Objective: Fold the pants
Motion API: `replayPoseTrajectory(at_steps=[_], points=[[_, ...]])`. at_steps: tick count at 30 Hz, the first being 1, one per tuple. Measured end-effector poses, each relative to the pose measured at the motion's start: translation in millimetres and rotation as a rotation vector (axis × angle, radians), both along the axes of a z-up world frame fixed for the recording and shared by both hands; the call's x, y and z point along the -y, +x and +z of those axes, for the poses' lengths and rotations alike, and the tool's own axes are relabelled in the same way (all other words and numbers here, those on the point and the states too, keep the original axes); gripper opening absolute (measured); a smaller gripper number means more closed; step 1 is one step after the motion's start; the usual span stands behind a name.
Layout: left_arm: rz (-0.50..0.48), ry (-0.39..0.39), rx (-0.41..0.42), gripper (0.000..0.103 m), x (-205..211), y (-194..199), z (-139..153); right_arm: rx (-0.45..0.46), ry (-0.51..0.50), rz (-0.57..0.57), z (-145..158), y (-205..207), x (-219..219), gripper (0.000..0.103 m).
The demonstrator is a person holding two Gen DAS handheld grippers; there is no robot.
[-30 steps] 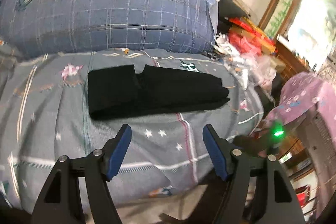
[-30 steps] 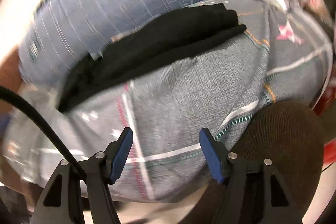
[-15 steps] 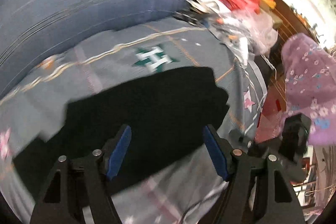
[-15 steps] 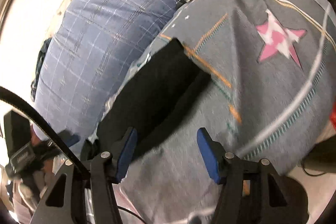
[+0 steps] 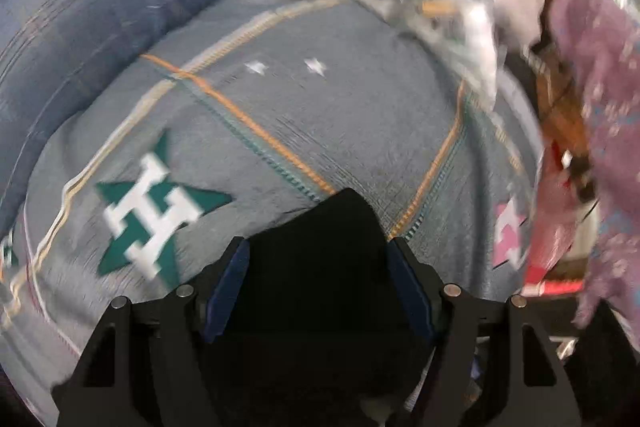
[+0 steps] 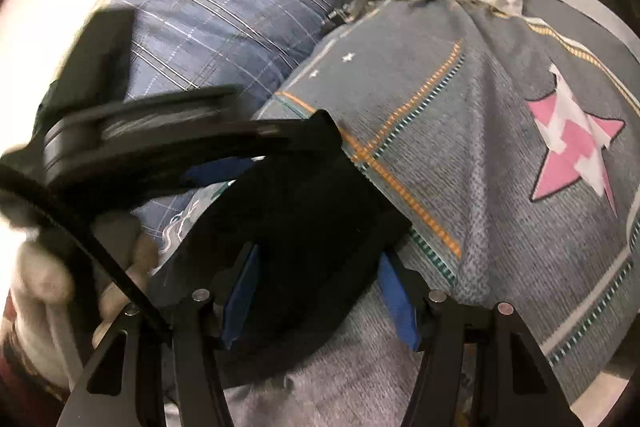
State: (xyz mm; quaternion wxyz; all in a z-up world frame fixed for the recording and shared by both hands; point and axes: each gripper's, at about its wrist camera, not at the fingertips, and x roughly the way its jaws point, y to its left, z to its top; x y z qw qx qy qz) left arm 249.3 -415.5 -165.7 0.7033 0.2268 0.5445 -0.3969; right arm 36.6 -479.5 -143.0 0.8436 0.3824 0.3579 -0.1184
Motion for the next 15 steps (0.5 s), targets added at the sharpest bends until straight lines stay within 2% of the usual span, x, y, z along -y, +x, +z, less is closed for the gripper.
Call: replayPoseTrajectory(at_steps=[1, 2, 3, 4, 5, 6, 8, 13, 15], points=[[-0.031, 0.028, 0.035, 0.076, 6, -5, -2, 0.004, -0.011, -0.001, 0, -1, -1, 0.059], [-0.054, 0.042, 0.06, 0.077, 8, -9, -3, 0.009, -0.017, -0.001, 1, -1, -1, 0.048], [-0.094, 0.075, 0.095, 0.069, 10, -18, -3, 0.023, -0.017, 0.0, 2, -3, -1, 0.035], [-0.103, 0.078, 0.109, 0.059, 9, -21, -2, 0.043, -0.014, 0.004, 4, -5, 0, 0.03], [-0.108, 0.078, 0.128, 0.04, 2, -24, 2, 0.06, -0.011, 0.015, 7, -7, -1, 0.024], [-0.107, 0.066, 0.117, 0.026, -4, -25, 5, 0.066, -0.019, 0.022, 10, -7, -3, 0.022], [-0.089, 0.023, 0.085, 0.017, -20, -25, 16, 0.077, -0.056, 0.055, 20, -7, -10, 0.021], [-0.014, -0.134, 0.096, 0.014, -69, -36, 62, 0.12, -0.175, 0.191, 65, -4, -44, 0.02], [0.033, -0.202, 0.093, 0.014, -96, -39, 80, 0.142, -0.179, 0.231, 79, -5, -56, 0.019]])
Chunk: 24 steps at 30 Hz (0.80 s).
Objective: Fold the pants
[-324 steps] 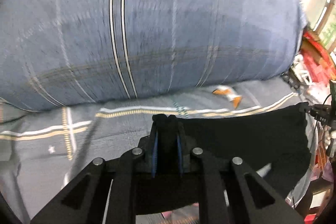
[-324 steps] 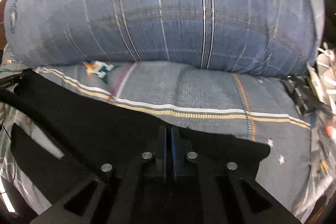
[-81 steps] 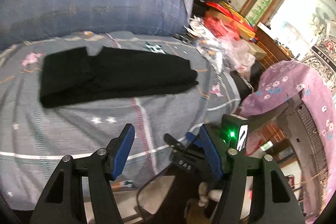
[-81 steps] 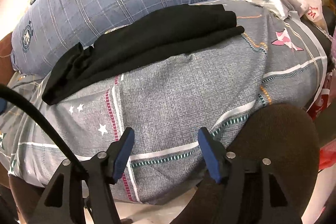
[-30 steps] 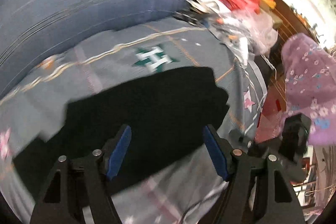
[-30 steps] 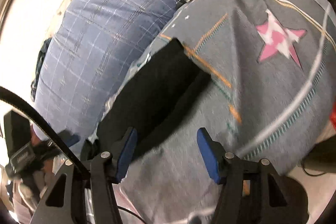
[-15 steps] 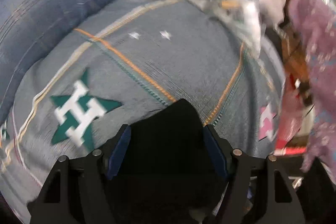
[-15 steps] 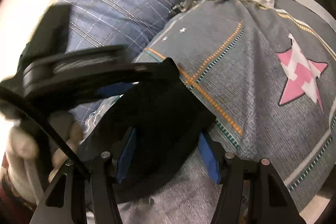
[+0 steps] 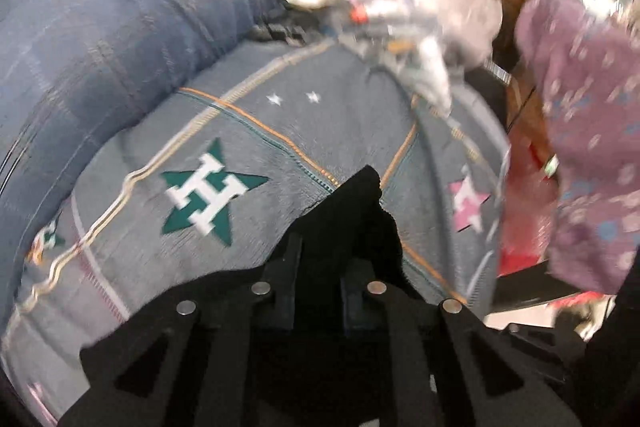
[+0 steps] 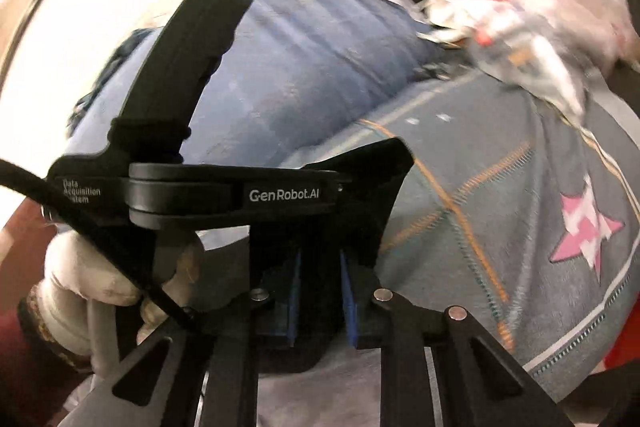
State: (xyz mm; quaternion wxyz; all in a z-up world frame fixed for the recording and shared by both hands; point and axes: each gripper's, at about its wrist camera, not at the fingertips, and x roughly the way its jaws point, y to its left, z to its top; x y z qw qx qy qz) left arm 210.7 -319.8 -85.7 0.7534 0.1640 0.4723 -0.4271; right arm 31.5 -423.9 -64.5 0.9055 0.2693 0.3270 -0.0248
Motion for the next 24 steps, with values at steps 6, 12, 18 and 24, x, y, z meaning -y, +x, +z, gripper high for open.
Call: replayPoseTrajectory(at_steps=[6, 12, 18, 24], points=[[0.182, -0.209, -0.04, 0.014, -96, 5, 42, 0.045, -0.008, 0.137, 43, 9, -52, 0.018], [0.411, -0.382, -0.121, 0.014, -235, 13, 40, 0.039, -0.073, 0.364, 64, 39, -152, 0.018], [0.668, -0.51, -0.262, 0.016, -358, 9, -22, -0.037, -0.114, 0.592, 40, 55, -252, 0.018], [0.773, -0.542, -0.334, 0.026, -422, 5, -66, -0.19, -0.206, 0.728, -18, 71, -323, 0.018]])
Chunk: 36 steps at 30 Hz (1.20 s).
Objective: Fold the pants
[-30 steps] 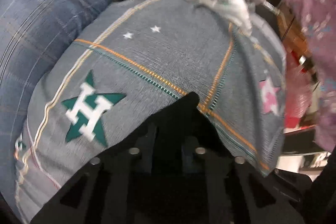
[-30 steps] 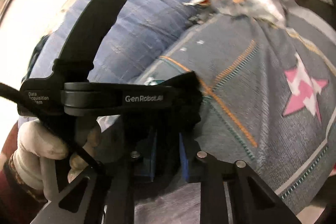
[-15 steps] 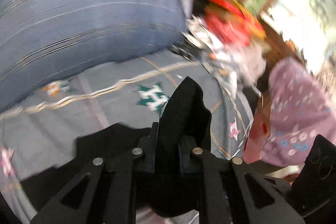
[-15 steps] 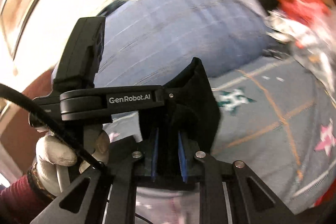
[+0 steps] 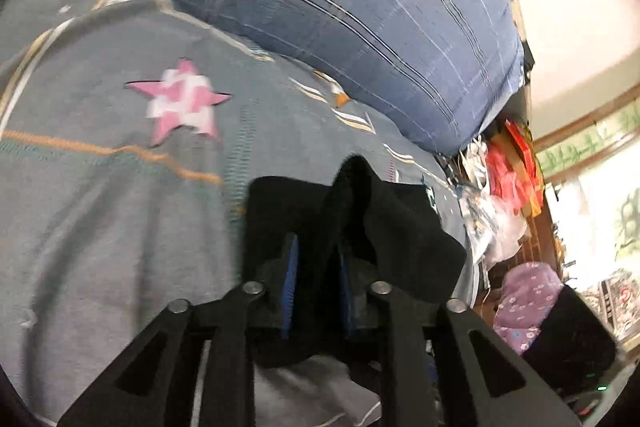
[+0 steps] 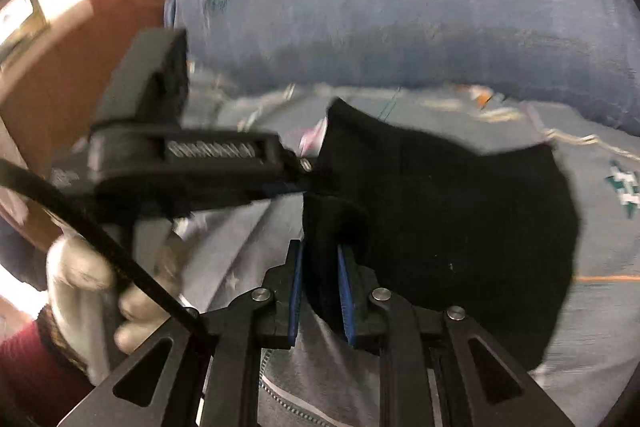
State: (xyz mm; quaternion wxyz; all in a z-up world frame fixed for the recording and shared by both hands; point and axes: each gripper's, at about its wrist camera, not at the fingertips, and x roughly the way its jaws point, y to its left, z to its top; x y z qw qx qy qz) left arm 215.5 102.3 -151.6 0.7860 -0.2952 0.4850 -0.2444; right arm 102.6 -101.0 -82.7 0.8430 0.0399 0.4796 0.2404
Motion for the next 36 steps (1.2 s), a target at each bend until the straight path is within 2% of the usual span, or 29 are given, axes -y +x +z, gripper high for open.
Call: replayPoseTrajectory(at_steps=[1, 3, 4, 6, 8, 10, 12, 14, 17, 19, 20, 21, 23, 24, 26, 28, 31, 34, 36], points=[[0.016, -0.016, 0.004, 0.03, -9, -2, -1, -0.01, -0.012, 0.015, -7, 2, -7, 0.018], [0.044, -0.047, 0.007, 0.046, -21, -5, -3, -0.034, 0.007, 0.042, -16, 5, -12, 0.024], [0.061, -0.072, 0.008, 0.047, -30, -8, -4, -0.041, 0.016, 0.041, -20, 6, -13, 0.027], [0.086, -0.094, -0.001, 0.048, -41, -10, -6, -0.049, 0.048, 0.045, -17, 4, -9, 0.041], [0.112, -0.105, -0.012, 0.048, -49, -14, -8, -0.052, 0.094, 0.047, -5, -1, -2, 0.043], [0.121, -0.092, -0.007, 0.048, -53, -18, -6, -0.051, 0.186, 0.058, 13, -6, 15, 0.047], [0.114, -0.075, 0.016, 0.048, -47, -21, 4, -0.009, 0.241, 0.031, 36, -9, 40, 0.048], [0.098, -0.067, 0.05, 0.048, -36, -21, 17, 0.036, 0.237, -0.037, 53, -11, 61, 0.048], [0.053, -0.063, 0.101, 0.048, -17, -18, 37, 0.067, 0.199, -0.164, 59, 4, 95, 0.05], [0.02, -0.047, 0.132, 0.048, 2, -13, 49, 0.047, 0.23, -0.221, 53, 18, 111, 0.05], [-0.005, -0.027, 0.145, 0.052, 14, -8, 52, 0.025, 0.256, -0.251, 46, 26, 117, 0.05], [-0.021, 0.02, 0.145, 0.056, 25, -2, 52, 0.004, 0.282, -0.277, 39, 33, 121, 0.05], [-0.022, 0.12, 0.117, 0.056, 38, 6, 42, -0.07, 0.334, -0.301, 19, 53, 125, 0.05], [-0.02, 0.202, 0.081, 0.054, 44, 8, 30, -0.098, 0.339, -0.311, 13, 58, 124, 0.05], [-0.029, 0.269, 0.039, 0.054, 44, 0, 7, -0.145, 0.301, -0.343, -7, 71, 125, 0.049], [-0.055, 0.264, 0.053, 0.056, 35, -15, -7, -0.164, 0.237, -0.373, -25, 84, 127, 0.046], [-0.056, 0.204, 0.035, 0.056, 15, -33, -13, -0.196, 0.206, -0.406, -44, 95, 130, 0.045], [0.001, 0.208, 0.058, 0.056, -4, -47, 0, -0.18, 0.174, -0.423, -50, 99, 127, 0.046], [0.035, 0.19, 0.064, 0.054, -17, -50, 8, -0.164, 0.174, -0.419, -50, 100, 126, 0.05]])
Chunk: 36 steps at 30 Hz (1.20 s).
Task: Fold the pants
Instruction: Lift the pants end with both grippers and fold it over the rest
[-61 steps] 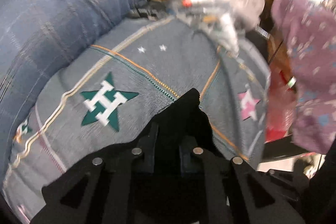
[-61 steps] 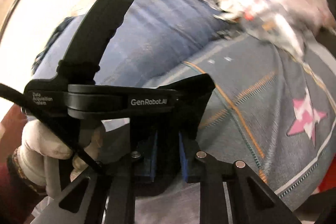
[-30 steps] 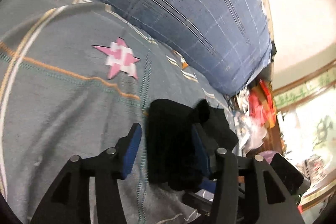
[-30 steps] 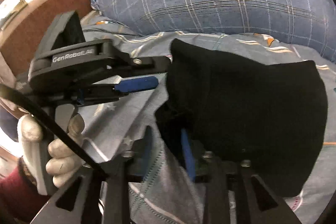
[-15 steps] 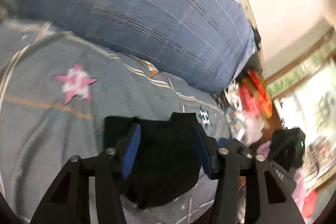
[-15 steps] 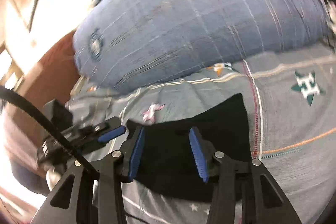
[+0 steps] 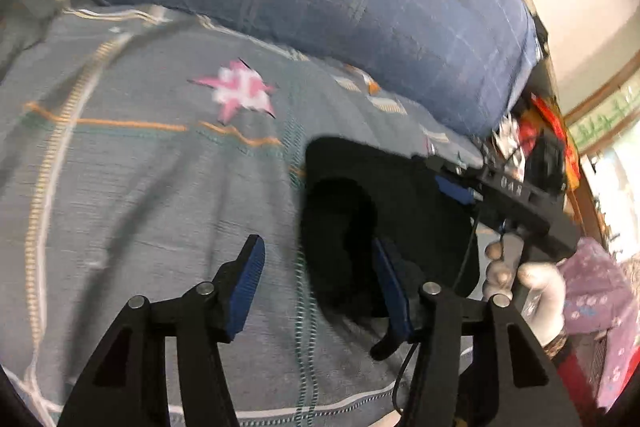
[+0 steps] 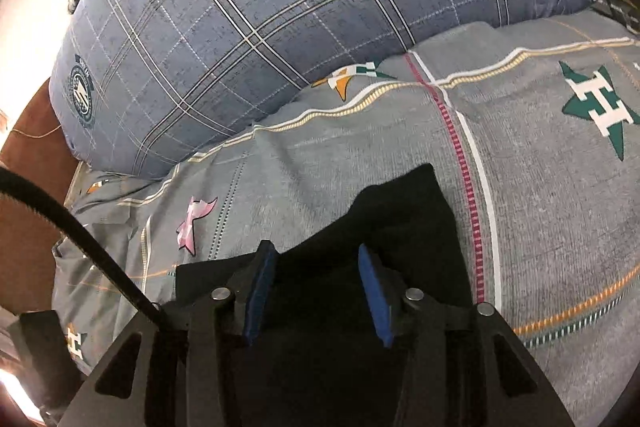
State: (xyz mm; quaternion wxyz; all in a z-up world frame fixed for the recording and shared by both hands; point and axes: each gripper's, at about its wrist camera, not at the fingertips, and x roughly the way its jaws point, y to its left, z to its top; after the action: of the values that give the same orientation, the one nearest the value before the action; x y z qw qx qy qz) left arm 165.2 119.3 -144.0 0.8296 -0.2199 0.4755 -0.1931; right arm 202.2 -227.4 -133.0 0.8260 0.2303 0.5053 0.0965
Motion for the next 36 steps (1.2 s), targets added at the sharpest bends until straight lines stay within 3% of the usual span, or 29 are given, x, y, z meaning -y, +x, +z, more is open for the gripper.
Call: replayPoseTrajectory(at_steps=[4, 7, 9, 10, 12, 13, 19, 22, 24, 27, 29, 32, 36], points=[[-0.008, -0.189, -0.071, 0.056, -9, 11, -9, 0.044, 0.09, -0.022, 13, -9, 14, 0.051], [-0.051, -0.281, -0.113, 0.063, 16, 25, -14, 0.088, 0.106, -0.021, 30, -22, 23, 0.055], [-0.082, -0.236, -0.117, 0.066, 40, 33, -13, 0.102, 0.094, -0.013, 38, -30, 27, 0.056], [-0.089, -0.17, -0.122, 0.066, 54, 40, -12, 0.107, 0.089, -0.014, 41, -36, 31, 0.056], [-0.103, -0.067, -0.095, 0.033, 73, 44, -3, 0.116, 0.092, -0.025, 45, -48, 39, 0.056], [-0.126, -0.049, -0.069, 0.029, 82, 46, 7, 0.12, 0.091, -0.032, 47, -53, 43, 0.056], [-0.128, 0.017, 0.024, 0.028, 103, 64, 50, 0.155, 0.064, -0.089, 52, -78, 75, 0.056], [-0.107, 0.157, 0.005, 0.03, 110, 75, 35, 0.14, 0.073, -0.117, 45, -80, 86, 0.056], [-0.066, 0.23, -0.056, 0.039, 104, 79, 7, 0.125, 0.076, -0.125, 39, -82, 90, 0.056], [-0.034, 0.114, -0.071, 0.051, 77, 73, -4, 0.114, 0.077, -0.124, 33, -83, 90, 0.056], [-0.034, 0.031, -0.079, 0.051, 58, 67, 3, 0.128, 0.071, -0.116, 37, -82, 87, 0.056], [0.012, 0.01, -0.011, 0.051, 39, 57, 26, 0.164, 0.084, -0.093, 47, -78, 82, 0.056], [-0.013, -0.075, 0.066, 0.051, 45, 57, 52, 0.177, 0.175, -0.047, 50, -64, 68, 0.056]])
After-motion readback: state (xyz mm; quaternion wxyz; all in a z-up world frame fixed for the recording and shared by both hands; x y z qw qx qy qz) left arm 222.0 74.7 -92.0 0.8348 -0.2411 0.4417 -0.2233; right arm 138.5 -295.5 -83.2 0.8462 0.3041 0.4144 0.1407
